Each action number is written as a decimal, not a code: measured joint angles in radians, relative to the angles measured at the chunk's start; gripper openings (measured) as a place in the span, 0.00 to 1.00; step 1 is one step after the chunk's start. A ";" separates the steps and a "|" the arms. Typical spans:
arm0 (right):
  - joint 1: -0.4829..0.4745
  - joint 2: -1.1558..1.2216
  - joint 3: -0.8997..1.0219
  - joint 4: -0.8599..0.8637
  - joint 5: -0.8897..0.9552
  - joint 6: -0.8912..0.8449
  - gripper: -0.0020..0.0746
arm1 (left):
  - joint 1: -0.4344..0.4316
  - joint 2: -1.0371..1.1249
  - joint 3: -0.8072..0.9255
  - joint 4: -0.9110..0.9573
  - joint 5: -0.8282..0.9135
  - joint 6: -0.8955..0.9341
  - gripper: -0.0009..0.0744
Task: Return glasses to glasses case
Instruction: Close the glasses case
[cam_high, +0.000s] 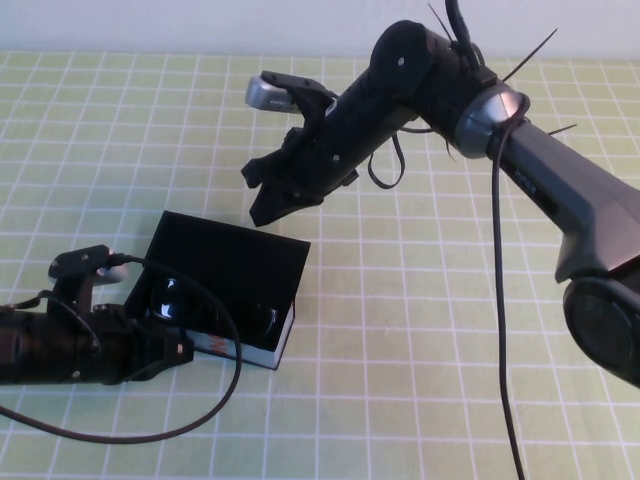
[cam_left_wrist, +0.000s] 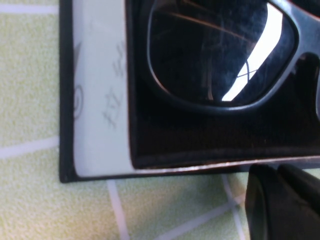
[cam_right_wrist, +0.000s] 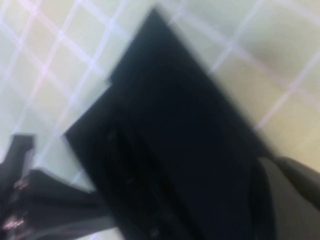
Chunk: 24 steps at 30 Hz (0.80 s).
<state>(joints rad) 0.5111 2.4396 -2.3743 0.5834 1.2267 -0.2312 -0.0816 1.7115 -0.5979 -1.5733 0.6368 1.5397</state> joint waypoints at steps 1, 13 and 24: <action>0.006 -0.014 0.020 0.010 0.000 -0.008 0.01 | 0.000 0.000 0.000 0.000 0.000 0.000 0.01; 0.027 -0.041 0.088 -0.010 -0.079 -0.035 0.01 | 0.000 0.000 -0.001 0.002 -0.014 0.000 0.01; -0.010 0.020 0.086 -0.181 -0.076 0.075 0.01 | 0.000 0.000 -0.001 0.002 -0.015 0.000 0.01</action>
<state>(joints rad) 0.5008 2.4595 -2.2886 0.4026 1.1506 -0.1563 -0.0816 1.7115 -0.5994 -1.5715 0.6216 1.5397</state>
